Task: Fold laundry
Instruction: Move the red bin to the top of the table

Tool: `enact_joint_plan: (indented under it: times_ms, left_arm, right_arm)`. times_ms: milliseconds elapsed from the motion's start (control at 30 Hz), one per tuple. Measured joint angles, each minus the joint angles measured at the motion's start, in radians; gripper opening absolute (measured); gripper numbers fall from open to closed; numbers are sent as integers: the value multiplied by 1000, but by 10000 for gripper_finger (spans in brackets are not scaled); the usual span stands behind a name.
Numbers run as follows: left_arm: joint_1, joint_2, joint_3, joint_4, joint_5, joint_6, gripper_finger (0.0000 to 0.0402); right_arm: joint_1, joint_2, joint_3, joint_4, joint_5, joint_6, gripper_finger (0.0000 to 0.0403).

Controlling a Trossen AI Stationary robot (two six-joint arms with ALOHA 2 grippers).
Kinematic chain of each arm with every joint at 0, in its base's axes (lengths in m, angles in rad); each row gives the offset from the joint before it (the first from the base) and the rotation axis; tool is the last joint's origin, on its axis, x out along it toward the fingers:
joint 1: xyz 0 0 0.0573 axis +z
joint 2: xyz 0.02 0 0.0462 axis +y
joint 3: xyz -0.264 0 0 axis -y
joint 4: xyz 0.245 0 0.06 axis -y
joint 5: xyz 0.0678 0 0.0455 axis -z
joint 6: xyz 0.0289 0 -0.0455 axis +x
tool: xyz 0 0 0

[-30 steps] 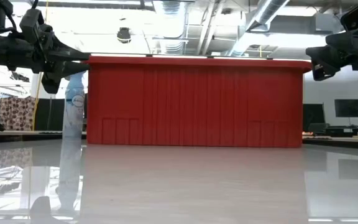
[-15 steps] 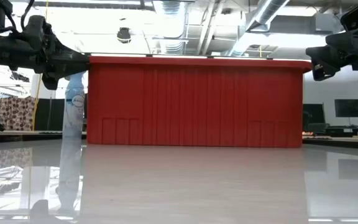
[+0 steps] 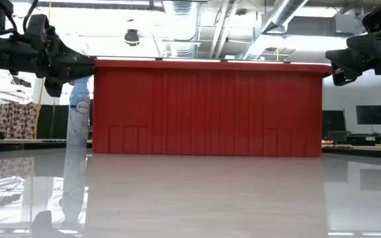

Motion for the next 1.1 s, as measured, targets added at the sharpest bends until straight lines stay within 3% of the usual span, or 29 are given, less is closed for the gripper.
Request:
enact_joint_plan:
  times_ms: [300,600,800,1100]
  left_arm:
    - [0,0,0,15,-11,-34,121]
    - [0,0,0,54,-54,-491,121]
    - [0,0,0,56,-101,-558,121]
    - [0,-1,0,37,-141,-516,121]
  right_arm:
    - [0,0,0,0,1,0,196]
    - [0,0,0,0,3,5,196]
    - [0,0,0,3,2,232,196]
    - [0,0,0,6,1,288,196]
